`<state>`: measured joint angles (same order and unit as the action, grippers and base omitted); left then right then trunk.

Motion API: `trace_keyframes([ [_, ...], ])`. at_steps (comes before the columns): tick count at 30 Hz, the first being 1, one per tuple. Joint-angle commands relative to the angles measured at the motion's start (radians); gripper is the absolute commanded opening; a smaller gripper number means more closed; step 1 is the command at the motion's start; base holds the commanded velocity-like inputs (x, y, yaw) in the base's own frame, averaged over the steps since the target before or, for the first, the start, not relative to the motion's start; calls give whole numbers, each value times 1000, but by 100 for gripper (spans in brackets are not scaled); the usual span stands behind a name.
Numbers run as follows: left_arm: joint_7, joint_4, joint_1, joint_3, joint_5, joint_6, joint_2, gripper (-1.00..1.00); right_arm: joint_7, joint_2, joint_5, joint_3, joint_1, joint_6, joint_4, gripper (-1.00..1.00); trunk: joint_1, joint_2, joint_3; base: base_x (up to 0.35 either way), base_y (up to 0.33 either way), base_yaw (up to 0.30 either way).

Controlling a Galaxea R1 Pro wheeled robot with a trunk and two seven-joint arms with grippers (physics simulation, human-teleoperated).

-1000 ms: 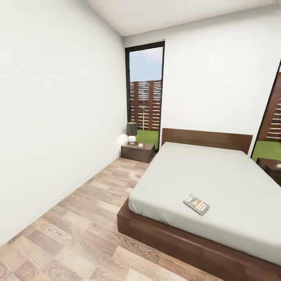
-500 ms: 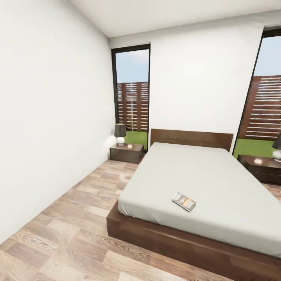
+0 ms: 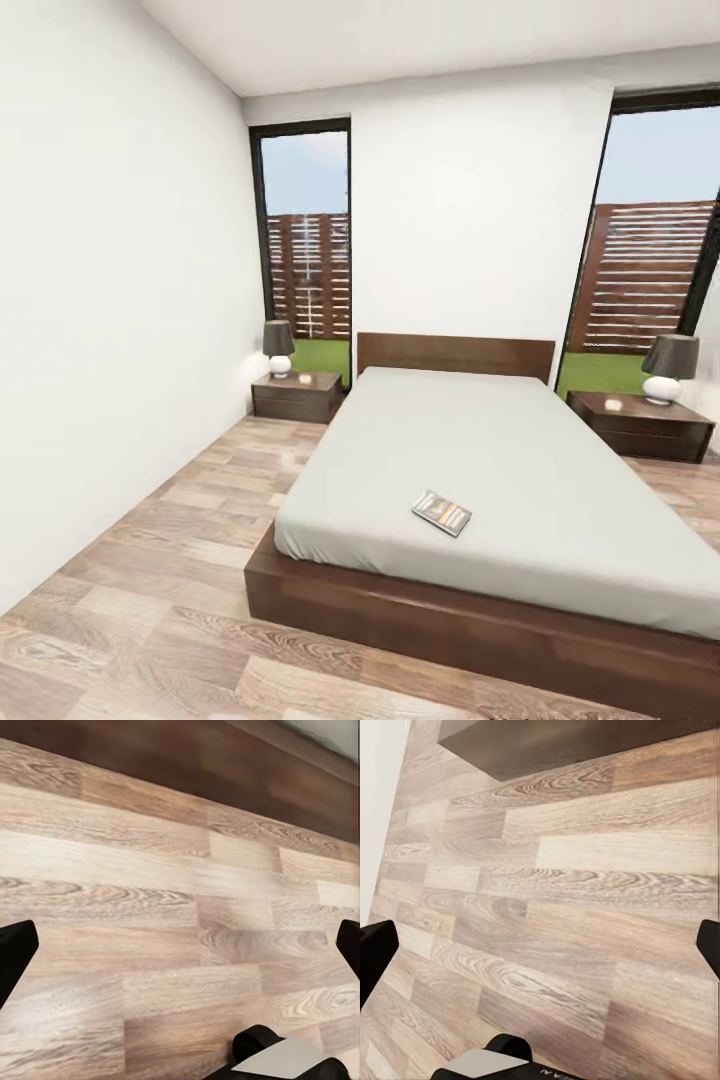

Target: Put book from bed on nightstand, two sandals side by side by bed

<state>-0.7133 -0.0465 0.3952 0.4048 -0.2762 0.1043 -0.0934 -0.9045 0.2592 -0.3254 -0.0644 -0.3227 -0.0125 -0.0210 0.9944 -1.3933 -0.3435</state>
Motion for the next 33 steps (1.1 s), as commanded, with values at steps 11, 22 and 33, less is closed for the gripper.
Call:
trace_keyframes([
  [11,-1,1,1,6,-11,8,0,100,-3,0,5,-6,-1,-1,1,100,0,-1,6,0,0,-208],
  [22,-1,1,1,6,-11,7,0,100,-3,0,5,-6,-1,-1,1,100,0,-1,13,0,0,-208],
  [33,-1,1,1,6,-11,7,0,100,-4,0,5,-6,-1,-1,1,100,0,-1,20,0,0,-208],
])
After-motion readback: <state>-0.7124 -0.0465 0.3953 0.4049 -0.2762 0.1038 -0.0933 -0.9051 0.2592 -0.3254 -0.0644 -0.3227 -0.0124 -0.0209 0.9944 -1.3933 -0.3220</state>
